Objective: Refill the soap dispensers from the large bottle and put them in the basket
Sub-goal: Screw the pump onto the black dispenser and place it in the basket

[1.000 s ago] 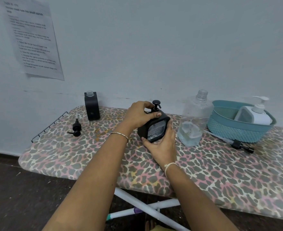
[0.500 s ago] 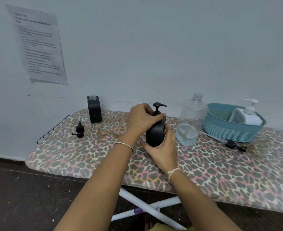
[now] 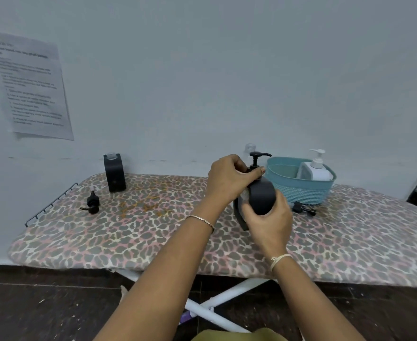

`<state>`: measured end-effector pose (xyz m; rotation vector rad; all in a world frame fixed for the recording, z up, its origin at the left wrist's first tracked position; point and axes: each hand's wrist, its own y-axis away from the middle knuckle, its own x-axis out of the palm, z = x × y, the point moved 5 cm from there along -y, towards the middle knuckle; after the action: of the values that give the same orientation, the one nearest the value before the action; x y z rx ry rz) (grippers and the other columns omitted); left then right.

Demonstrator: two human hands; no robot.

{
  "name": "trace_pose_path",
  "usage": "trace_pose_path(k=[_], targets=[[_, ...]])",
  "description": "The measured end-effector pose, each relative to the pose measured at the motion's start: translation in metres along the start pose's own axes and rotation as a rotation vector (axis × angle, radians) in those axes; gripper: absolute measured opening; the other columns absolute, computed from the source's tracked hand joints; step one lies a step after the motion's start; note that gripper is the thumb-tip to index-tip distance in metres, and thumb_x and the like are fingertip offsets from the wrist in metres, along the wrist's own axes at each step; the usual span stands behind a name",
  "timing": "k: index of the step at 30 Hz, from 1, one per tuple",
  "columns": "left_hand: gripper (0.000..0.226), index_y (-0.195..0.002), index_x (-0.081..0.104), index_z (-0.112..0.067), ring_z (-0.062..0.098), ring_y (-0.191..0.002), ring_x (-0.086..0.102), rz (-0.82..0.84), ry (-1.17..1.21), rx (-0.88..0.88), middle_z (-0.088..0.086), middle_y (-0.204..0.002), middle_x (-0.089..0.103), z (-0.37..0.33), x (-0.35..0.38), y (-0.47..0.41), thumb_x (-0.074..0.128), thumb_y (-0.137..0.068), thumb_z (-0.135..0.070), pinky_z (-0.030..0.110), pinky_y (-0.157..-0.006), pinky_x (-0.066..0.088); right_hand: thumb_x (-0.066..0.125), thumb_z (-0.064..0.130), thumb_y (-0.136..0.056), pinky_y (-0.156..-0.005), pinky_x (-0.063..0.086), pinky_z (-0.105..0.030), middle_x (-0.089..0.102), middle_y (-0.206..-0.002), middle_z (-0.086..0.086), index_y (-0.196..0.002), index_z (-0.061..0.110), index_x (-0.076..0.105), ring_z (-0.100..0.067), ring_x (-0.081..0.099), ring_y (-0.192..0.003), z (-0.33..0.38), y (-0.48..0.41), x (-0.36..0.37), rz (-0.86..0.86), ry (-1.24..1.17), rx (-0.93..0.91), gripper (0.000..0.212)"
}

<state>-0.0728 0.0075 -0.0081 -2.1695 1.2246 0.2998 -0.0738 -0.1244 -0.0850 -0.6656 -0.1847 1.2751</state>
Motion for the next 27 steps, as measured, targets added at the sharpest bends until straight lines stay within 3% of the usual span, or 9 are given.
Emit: trace_pose_path(k=[2,6,8,11,14,18,23,27], targets=[[0.035,-0.08,0.069,-0.017,0.002,-0.075,0.061,0.022,0.04,0.035,-0.012,-0.081,0.068,-0.008,0.01,0.003,0.074,-0.075,-0.052,0.024,-0.071,0.05,0.065,0.055,-0.066,-0.06,0.048,-0.03,0.059,-0.08,0.005,-0.092,0.021,0.058,-0.014,0.058,-0.07,-0.006,-0.011,-0.018,-0.045,0.007,-0.002,0.043],[0.025,-0.085,0.068,-0.02,0.001,-0.069,0.059,-0.014,0.092,0.082,-0.014,-0.087,0.068,-0.015,0.021,0.005,0.071,-0.081,-0.046,0.02,-0.069,0.048,0.072,0.041,-0.068,-0.059,0.047,-0.031,0.06,-0.079,0.004,-0.087,0.023,0.056,-0.018,0.059,-0.07,-0.02,-0.038,-0.043,-0.085,0.067,0.025,0.03],[0.024,-0.095,0.068,-0.019,0.003,-0.072,0.06,0.034,0.12,0.076,-0.012,-0.094,0.067,-0.015,0.03,0.003,0.069,-0.084,-0.041,0.02,-0.071,0.049,0.071,0.044,-0.069,-0.06,0.048,-0.032,0.06,-0.082,0.002,-0.089,0.023,0.056,-0.02,0.059,-0.072,-0.025,-0.051,-0.05,-0.103,0.102,0.022,0.033],[0.035,-0.116,0.062,-0.018,0.008,-0.09,0.062,0.209,0.156,0.052,-0.006,-0.115,0.065,-0.019,0.053,0.0,0.065,-0.088,-0.039,0.021,-0.082,0.049,0.066,0.054,-0.068,-0.062,0.043,-0.028,0.061,-0.087,0.003,-0.097,0.019,0.059,-0.017,0.058,-0.076,-0.029,-0.069,-0.055,-0.128,0.103,0.0,0.046],[0.044,-0.13,0.054,-0.014,0.015,-0.114,0.058,0.322,0.208,0.022,0.0,-0.129,0.059,-0.031,0.077,-0.009,0.06,-0.092,-0.036,0.029,-0.097,0.048,0.072,0.047,-0.075,-0.062,0.043,-0.024,0.061,-0.09,0.005,-0.102,0.019,0.059,-0.014,0.058,-0.078,-0.032,-0.088,-0.056,-0.126,0.066,-0.018,0.041],[0.04,-0.13,0.053,-0.013,0.019,-0.115,0.057,0.311,0.288,-0.009,0.006,-0.124,0.062,-0.048,0.101,-0.036,0.059,-0.093,-0.028,0.042,-0.097,0.05,0.074,0.035,-0.079,-0.063,0.037,-0.002,0.059,-0.098,0.01,-0.113,0.021,0.057,-0.002,0.052,-0.083,-0.039,-0.115,-0.051,-0.125,-0.021,-0.03,0.04],[0.034,-0.123,0.06,-0.012,0.019,-0.111,0.06,0.213,0.325,0.002,0.007,-0.118,0.066,-0.054,0.124,-0.071,0.061,-0.092,-0.024,0.034,-0.095,0.051,0.073,0.027,-0.082,-0.07,0.042,-0.003,0.059,-0.103,0.008,-0.119,0.018,0.054,-0.006,0.058,-0.089,-0.056,-0.154,-0.036,-0.097,-0.106,-0.057,0.042],[0.032,-0.123,0.061,-0.013,0.018,-0.106,0.062,0.176,0.325,0.001,0.006,-0.117,0.067,-0.05,0.143,-0.094,0.059,-0.092,-0.02,0.031,-0.093,0.05,0.072,0.028,-0.083,-0.075,0.042,-0.008,0.055,-0.108,0.005,-0.119,0.018,0.051,0.005,0.054,-0.091,-0.074,-0.181,-0.024,-0.026,-0.102,-0.052,0.044]])
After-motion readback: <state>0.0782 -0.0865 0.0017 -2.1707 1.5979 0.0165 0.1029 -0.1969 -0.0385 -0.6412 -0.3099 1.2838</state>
